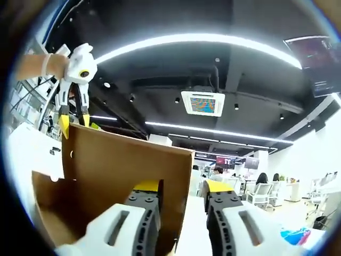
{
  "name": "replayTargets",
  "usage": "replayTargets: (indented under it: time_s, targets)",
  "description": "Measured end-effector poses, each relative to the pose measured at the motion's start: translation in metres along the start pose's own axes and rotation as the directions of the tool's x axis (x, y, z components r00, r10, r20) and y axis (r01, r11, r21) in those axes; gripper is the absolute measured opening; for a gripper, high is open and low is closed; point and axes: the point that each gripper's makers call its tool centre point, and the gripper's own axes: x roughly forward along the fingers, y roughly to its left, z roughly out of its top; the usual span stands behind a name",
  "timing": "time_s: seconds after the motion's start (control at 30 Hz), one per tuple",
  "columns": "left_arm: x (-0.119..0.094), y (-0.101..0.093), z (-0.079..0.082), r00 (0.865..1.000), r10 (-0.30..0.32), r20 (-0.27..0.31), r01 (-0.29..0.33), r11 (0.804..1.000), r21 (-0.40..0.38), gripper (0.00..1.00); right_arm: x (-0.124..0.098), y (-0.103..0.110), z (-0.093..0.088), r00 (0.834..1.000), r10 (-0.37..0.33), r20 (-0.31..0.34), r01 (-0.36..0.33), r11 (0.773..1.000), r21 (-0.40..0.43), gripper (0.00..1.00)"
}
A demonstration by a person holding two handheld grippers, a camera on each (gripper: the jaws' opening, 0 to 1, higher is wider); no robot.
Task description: Operate the shoe box by opening the lid, removing the specified soft item, and placing it in the target area until the item is outside and the box remains undamaged.
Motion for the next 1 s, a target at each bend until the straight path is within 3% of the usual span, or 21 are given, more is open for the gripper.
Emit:
replayTargets:
  time_s: [0.13, 0.23, 0.57, 0.67, 0.83, 1.0]
  targets:
    - [0.000, -0.001, 0.000, 1.000, 0.001, -0.004, -0.001, 1.000, 0.005, 0.31, 0.000, 0.001, 0.001, 1.000, 0.001, 0.004, -0.001, 1.000, 0.011, 0.58]
    - [0.000, -0.001, 0.000, 1.000, 0.003, -0.003, -0.003, 1.000, 0.009, 0.31, 0.001, 0.003, 0.002, 1.000, -0.008, 0.010, 0.007, 1.000, 0.028, 0.64]
    - [0.000, 0.001, 0.001, 1.000, 0.002, -0.001, -0.002, 1.000, 0.011, 0.31, 0.001, 0.004, 0.003, 1.000, -0.012, 0.007, 0.012, 1.000, 0.017, 0.69]
    - [0.002, 0.004, 0.004, 1.000, 0.005, 0.005, -0.005, 1.000, 0.010, 0.31, -0.001, -0.006, -0.003, 0.997, -0.066, -0.035, 0.064, 0.996, -0.061, 0.68]
    - [0.003, 0.002, 0.005, 1.000, 0.003, 0.000, -0.003, 1.000, 0.023, 0.31, -0.006, -0.009, -0.001, 0.997, -0.025, -0.067, 0.020, 0.997, -0.073, 0.69]
    - [0.007, 0.002, 0.009, 1.000, 0.010, 0.009, -0.010, 0.999, 0.034, 0.31, -0.015, 0.001, 0.009, 0.991, 0.070, -0.114, -0.083, 0.989, -0.121, 0.70]
